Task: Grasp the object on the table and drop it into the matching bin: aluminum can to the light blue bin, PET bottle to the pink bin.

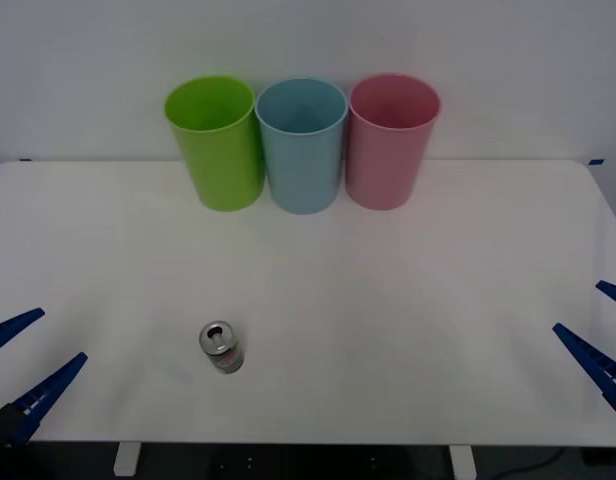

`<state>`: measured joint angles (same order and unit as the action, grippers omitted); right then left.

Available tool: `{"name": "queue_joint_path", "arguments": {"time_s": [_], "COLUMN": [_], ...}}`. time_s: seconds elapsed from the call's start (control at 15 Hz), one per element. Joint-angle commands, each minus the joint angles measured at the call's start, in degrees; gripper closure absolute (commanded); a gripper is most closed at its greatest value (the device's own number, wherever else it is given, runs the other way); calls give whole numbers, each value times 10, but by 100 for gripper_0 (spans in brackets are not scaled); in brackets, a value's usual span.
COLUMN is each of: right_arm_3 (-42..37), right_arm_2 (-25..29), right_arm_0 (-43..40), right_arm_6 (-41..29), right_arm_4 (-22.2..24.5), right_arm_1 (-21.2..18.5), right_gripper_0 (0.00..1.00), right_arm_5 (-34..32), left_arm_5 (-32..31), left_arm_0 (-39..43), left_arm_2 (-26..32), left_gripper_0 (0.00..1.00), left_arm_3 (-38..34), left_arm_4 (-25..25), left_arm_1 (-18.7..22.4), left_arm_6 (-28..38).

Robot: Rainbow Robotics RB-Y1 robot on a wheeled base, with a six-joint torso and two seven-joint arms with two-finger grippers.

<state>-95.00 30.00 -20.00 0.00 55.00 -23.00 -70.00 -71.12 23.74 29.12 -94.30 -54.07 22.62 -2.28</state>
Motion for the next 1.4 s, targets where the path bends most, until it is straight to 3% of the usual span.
{"name": "queue_joint_path", "arguments": {"time_s": [0.07,0.47,1.13,1.4], "right_arm_3": [0,0,0,0], "right_arm_2": [0,0,0,0], "right_arm_0": [0,0,0,0], "right_arm_6": [0,0,0,0], "right_arm_4": [0,0,0,0], "right_arm_1": [0,0,0,0], "right_gripper_0": [0,0,0,0], "right_arm_5": [0,0,0,0], "left_arm_5": [-3,-10,30,30], "left_arm_0": [19,42,51,-1], "left_arm_2": [-4,-14,-101,-129], "left_gripper_0": [0,0,0,0], "left_arm_3": [1,1,7,79], "left_arm_4": [-17,-74,-76,-76], "left_arm_1": [3,4,-4,-22], "left_arm_6": [-33,-82,-105,-173]}}
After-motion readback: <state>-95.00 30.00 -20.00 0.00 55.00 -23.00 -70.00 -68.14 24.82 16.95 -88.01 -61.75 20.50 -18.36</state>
